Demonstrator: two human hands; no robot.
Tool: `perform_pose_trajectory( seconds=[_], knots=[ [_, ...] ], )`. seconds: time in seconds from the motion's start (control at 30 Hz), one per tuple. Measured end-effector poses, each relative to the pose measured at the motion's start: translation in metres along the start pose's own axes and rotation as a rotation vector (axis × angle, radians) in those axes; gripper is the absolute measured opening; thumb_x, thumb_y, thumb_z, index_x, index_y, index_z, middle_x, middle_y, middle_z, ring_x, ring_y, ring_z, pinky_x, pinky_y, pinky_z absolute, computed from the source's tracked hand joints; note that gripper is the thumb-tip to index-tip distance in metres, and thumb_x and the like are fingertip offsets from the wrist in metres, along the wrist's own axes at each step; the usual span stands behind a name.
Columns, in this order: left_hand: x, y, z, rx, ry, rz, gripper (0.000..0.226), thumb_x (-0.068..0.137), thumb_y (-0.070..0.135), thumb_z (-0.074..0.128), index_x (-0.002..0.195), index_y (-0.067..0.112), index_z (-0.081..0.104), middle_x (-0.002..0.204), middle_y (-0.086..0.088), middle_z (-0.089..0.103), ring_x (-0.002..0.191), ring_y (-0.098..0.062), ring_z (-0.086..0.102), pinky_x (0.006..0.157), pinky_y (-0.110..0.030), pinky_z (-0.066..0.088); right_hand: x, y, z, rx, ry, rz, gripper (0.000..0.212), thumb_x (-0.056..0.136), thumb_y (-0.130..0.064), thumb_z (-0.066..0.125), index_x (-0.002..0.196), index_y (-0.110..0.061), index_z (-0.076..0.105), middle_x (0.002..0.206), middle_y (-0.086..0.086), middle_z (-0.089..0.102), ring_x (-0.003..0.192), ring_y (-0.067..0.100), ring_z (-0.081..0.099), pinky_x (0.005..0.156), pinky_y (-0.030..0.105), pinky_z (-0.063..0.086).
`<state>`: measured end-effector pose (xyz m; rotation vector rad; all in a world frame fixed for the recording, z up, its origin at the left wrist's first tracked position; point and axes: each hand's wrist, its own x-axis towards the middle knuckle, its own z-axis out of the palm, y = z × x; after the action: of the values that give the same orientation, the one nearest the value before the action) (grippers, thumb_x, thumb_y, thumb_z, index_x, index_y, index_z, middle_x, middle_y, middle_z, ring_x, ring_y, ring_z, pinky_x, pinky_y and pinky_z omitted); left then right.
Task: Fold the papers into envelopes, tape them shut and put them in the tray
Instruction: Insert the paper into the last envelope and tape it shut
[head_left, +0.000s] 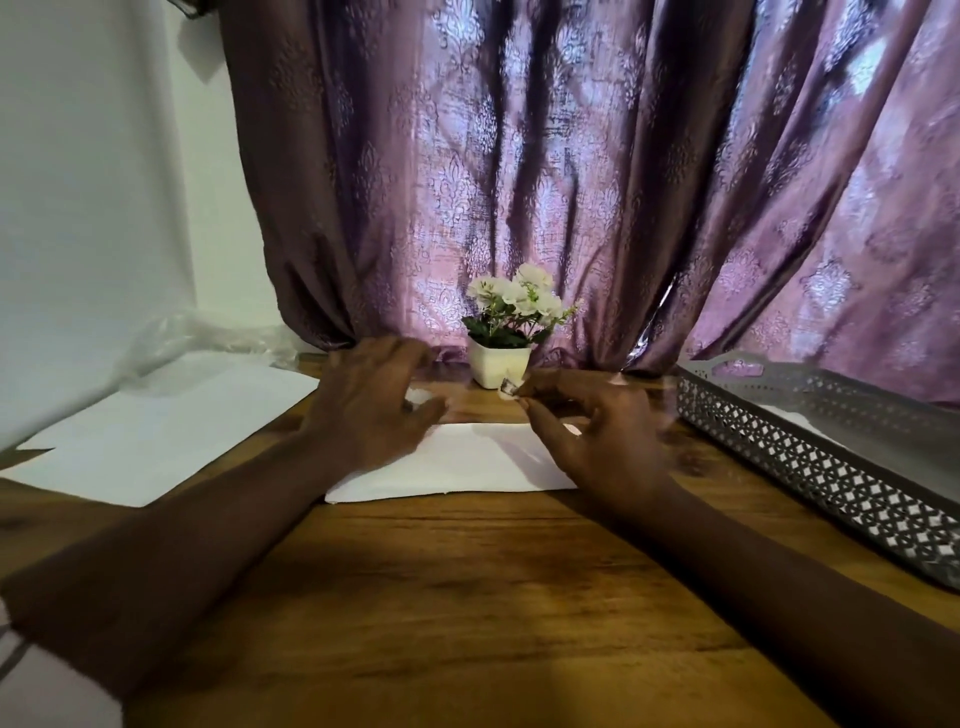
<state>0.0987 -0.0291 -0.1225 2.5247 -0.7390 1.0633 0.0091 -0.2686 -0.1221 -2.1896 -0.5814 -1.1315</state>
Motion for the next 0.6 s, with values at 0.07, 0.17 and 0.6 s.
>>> perform_pose_trajectory(
  seconds=[0.07,0.17,0.6],
  knots=[
    [0.001,0.016,-0.011,-0.347,0.074,0.019,0.051,0.083,0.066,0.056,0.112,0.025,0.067,0.106,0.008,0.071,0.099,-0.014,0.066,0.086,-0.038,0.054,-0.002,0.002,0.002,0.004,0.013,-0.018,0.013,0.092,-0.016,0.074,0.102,-0.017,0.082,0.1,-0.009,0.079,0.086,-0.003,0.073,0.078,0.013,0.056],
    [-0.006,0.041,-0.016,-0.757,0.022,-0.028,0.046,0.079,0.062,0.069,0.105,0.024,0.072,0.092,0.01,0.076,0.086,-0.008,0.071,0.075,-0.022,0.057,-0.003,0.001,0.004,0.034,0.031,0.019,0.013,0.092,-0.021,0.074,0.102,-0.018,0.082,0.099,-0.012,0.079,0.086,-0.003,0.074,0.077,0.018,0.06],
    [-0.004,0.046,-0.003,-0.949,0.059,-0.228,0.009,0.089,0.01,0.075,0.097,0.012,0.079,0.084,0.0,0.079,0.077,-0.012,0.075,0.072,-0.032,0.062,-0.005,-0.007,0.006,0.456,-0.094,0.397,0.007,0.087,-0.001,0.077,0.092,-0.005,0.077,0.082,0.011,0.078,0.076,0.032,0.076,0.073,0.041,0.063]
  ],
)
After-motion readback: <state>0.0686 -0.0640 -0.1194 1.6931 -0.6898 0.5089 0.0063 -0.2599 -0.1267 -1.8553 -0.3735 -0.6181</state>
